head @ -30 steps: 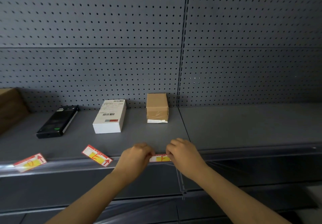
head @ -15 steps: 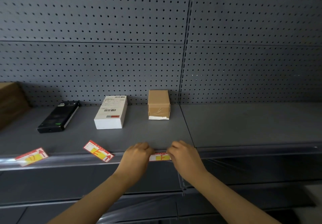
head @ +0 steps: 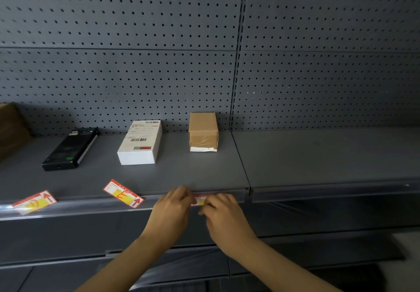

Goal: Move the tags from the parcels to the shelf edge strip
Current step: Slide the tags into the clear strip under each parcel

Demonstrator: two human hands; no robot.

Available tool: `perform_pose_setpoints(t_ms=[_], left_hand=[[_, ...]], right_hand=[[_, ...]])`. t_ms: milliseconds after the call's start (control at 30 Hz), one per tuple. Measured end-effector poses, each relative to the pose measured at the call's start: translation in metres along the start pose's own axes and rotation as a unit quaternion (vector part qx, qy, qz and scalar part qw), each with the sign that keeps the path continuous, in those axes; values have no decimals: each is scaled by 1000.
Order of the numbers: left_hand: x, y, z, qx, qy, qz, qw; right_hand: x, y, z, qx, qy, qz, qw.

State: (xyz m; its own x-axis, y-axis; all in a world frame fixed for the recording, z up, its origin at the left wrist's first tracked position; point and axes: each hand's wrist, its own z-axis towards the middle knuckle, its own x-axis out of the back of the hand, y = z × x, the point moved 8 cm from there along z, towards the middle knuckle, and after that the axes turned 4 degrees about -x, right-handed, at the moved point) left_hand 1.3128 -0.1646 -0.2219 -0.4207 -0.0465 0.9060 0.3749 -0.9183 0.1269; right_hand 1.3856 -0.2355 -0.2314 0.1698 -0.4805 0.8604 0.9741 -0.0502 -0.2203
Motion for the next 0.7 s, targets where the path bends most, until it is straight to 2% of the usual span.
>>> perform_pose_setpoints(t_ms=[233,400,533,700], left_hand=[[25,-26,-21,21,43,16,999],[73,-75,-33,71,65,86,992],[96,-128,-42,131,27,96,986],[93,-165,-49,106,-14,-2,994]], right_hand=[[-20,-17,25,-39,2,73,997],[-18,-52,53,-54,15,130,990],[-35,-79,69,-67,-1,143,987],[-55,-104,89,-134,-6,131,982]])
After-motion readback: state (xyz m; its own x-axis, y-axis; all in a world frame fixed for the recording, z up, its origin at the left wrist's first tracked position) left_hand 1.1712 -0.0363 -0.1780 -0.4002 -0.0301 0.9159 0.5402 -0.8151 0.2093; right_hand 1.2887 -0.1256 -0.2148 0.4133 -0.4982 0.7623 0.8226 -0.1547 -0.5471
